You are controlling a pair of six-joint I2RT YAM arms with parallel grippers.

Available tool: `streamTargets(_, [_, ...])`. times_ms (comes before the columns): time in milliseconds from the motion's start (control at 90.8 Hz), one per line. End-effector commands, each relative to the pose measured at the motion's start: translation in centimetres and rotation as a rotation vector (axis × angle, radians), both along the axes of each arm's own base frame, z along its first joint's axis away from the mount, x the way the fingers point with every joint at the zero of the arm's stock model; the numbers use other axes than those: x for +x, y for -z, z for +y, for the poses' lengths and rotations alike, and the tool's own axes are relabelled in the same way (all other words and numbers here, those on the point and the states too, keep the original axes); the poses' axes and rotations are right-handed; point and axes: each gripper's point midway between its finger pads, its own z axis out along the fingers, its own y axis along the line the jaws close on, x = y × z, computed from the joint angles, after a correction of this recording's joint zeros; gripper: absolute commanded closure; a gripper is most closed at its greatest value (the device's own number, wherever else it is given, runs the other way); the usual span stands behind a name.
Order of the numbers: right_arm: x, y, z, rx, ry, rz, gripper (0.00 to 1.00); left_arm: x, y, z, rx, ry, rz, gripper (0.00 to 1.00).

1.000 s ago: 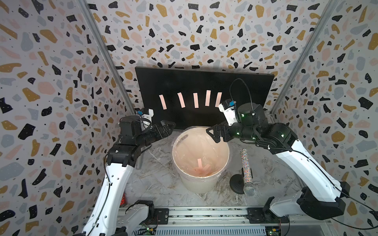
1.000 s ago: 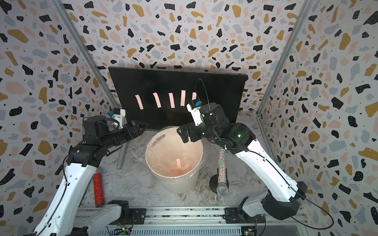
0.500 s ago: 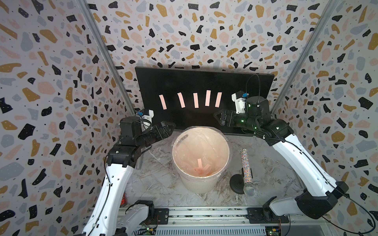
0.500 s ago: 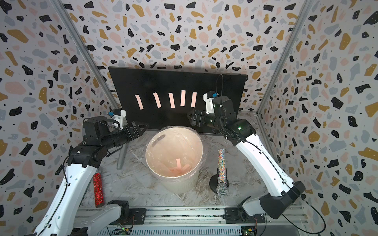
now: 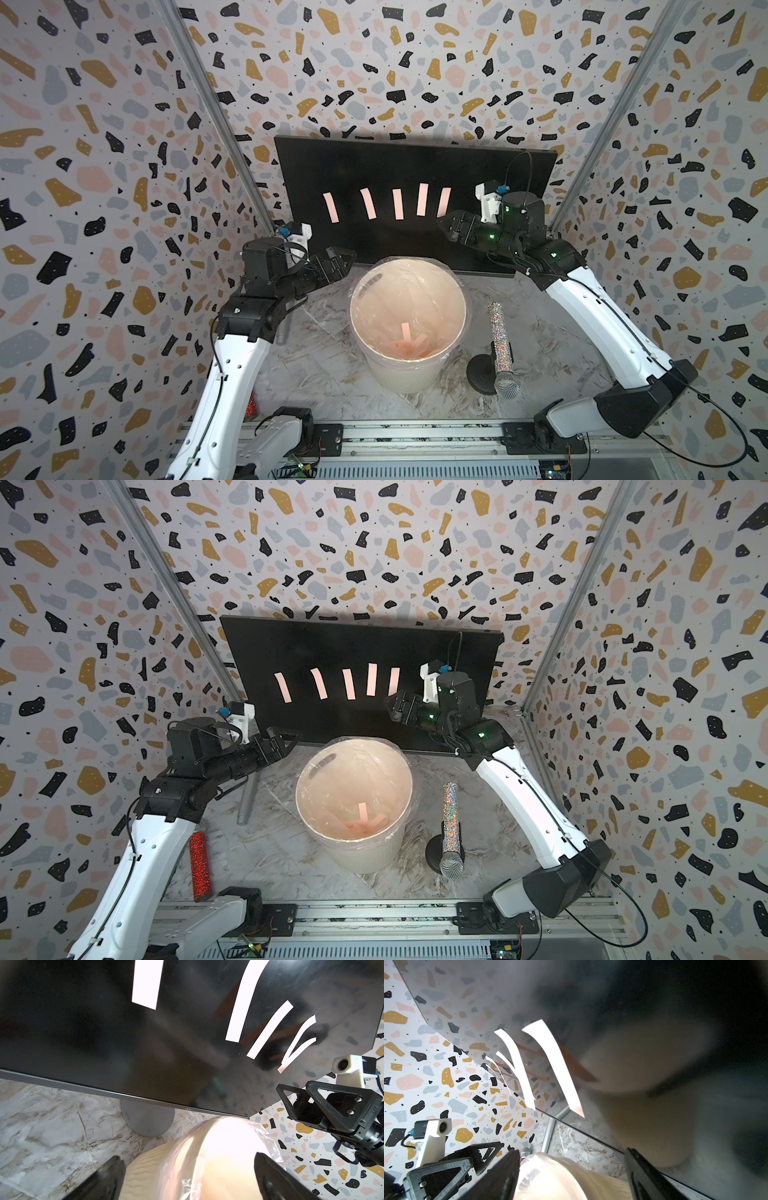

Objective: Remove the sticky note from the monitor
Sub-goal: Tear off the sticky note from the monitor.

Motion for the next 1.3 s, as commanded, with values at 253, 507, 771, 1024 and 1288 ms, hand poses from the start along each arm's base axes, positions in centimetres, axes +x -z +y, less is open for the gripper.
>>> streamTargets(253, [1.3,-1.0,0.2,0.046,0.014,-0.029,0.25,-0.2,-0.7,-0.3,-0.006,0.014,-0.036,0.01])
streamTargets(507, [1.8,-0.9,0.4,0.053,0.011,-0.035,0.3,-0.2,-0.8,-0.2,-0.006,0.012,-0.035,0.0])
streamTargets(771, [2.6,-0.9,0.5,0.072,0.018,-0.04,0.39,-0.2,-1.0,-0.3,-0.005,0.014,-0.035,0.01])
streamTargets(1024, [3.2,-1.0,1.1,0.102,0.013,-0.04,0.46,-0.2,-1.1,-0.3,-0.004,0.015,-0.037,0.01])
streamTargets(1288, [3.5,-1.1,1.4,0.125,0.01,-0.035,0.54,-0.2,-1.1,-0.3,-0.004,0.016,-0.039,0.0])
